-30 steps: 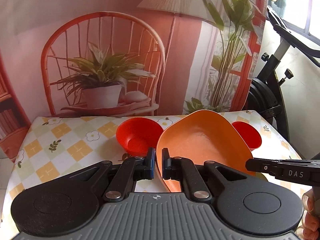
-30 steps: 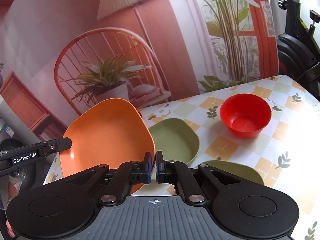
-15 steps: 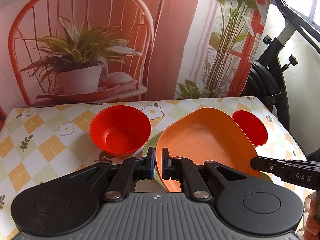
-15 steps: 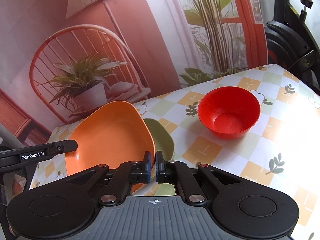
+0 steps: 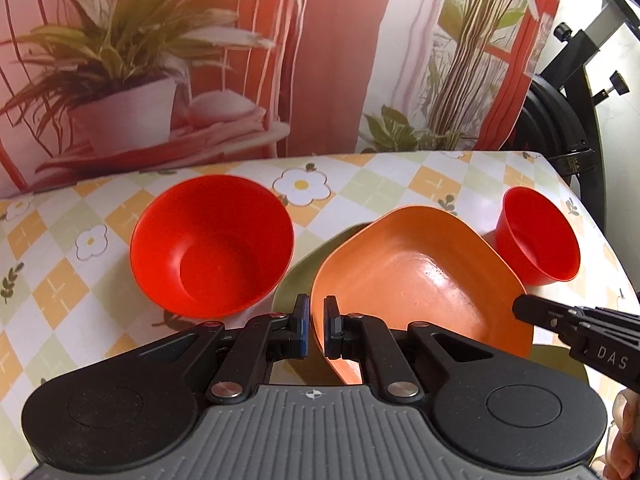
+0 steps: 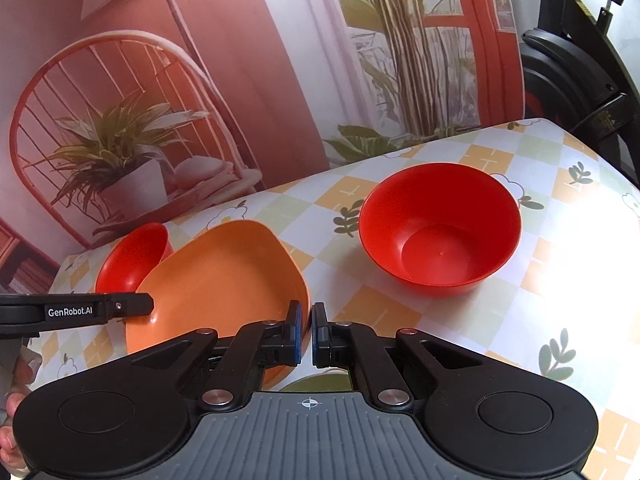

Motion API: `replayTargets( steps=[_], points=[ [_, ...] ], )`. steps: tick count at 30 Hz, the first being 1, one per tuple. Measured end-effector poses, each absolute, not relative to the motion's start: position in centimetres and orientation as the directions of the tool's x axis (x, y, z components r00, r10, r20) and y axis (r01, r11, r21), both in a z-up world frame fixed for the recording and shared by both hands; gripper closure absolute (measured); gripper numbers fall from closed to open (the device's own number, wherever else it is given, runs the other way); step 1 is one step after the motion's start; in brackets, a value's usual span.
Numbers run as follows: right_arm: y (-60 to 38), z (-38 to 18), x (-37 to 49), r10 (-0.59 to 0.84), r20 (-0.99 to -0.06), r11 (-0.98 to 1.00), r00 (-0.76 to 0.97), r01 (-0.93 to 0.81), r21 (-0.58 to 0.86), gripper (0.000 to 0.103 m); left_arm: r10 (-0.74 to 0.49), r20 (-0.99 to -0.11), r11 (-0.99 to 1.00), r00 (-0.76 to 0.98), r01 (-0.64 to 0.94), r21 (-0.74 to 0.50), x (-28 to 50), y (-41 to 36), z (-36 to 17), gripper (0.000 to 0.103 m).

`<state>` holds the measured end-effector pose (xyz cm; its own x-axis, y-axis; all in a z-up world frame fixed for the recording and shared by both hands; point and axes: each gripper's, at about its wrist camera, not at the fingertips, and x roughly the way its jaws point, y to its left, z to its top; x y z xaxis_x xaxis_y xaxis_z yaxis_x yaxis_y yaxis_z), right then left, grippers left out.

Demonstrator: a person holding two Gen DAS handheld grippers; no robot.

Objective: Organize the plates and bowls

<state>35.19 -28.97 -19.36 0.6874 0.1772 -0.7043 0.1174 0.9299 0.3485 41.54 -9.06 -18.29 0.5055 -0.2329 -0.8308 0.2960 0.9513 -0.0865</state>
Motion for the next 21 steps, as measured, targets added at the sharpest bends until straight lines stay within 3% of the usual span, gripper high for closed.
replayTargets(
  steps=[21],
  points=[
    [-26.9,-20.5,36.6,0.172,-0.715,0.951,0.677,0.074,0.299,0.099,-0.138,-0.834,0.959,0.535,0.281,0.022,42.1,-9.0,-19.4,0.095]
  ],
)
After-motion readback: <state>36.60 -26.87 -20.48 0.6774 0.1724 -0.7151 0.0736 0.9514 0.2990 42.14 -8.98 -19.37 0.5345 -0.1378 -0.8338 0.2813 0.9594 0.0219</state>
